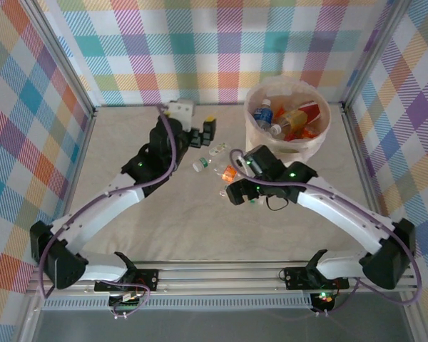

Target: Put the plastic bottles in the bin

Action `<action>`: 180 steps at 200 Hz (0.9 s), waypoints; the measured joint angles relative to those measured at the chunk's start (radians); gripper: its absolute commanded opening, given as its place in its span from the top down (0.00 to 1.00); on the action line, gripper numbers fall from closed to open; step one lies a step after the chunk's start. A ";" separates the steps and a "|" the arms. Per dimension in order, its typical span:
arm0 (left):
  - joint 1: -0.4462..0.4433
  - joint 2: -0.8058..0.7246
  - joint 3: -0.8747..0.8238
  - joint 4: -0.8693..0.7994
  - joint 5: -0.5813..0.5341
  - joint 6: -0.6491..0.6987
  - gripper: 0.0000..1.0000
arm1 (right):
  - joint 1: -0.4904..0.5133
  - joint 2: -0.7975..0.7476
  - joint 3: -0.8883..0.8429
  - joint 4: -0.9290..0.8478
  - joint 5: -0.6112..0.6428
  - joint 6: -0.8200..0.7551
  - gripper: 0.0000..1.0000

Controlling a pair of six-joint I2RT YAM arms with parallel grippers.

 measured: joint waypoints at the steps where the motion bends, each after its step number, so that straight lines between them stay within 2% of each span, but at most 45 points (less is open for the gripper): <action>1: 0.002 -0.003 -0.005 -0.001 -0.003 -0.003 0.00 | 0.001 0.003 0.000 0.000 0.001 -0.001 0.00; 41: 0.156 -0.166 -0.169 -0.124 -0.165 -0.254 0.00 | 0.030 0.146 0.020 -0.001 0.029 -0.042 0.00; 83: 0.305 -0.280 -0.304 -0.272 -0.185 -0.491 0.00 | 0.031 0.268 0.071 0.001 0.077 -0.087 0.00; 112: 0.336 -0.284 -0.348 -0.349 -0.163 -0.563 0.00 | 0.031 0.346 0.111 0.007 0.111 -0.128 0.00; 180: 0.362 -0.297 -0.383 -0.443 -0.156 -0.616 0.00 | 0.031 0.507 0.194 0.022 0.152 -0.214 0.00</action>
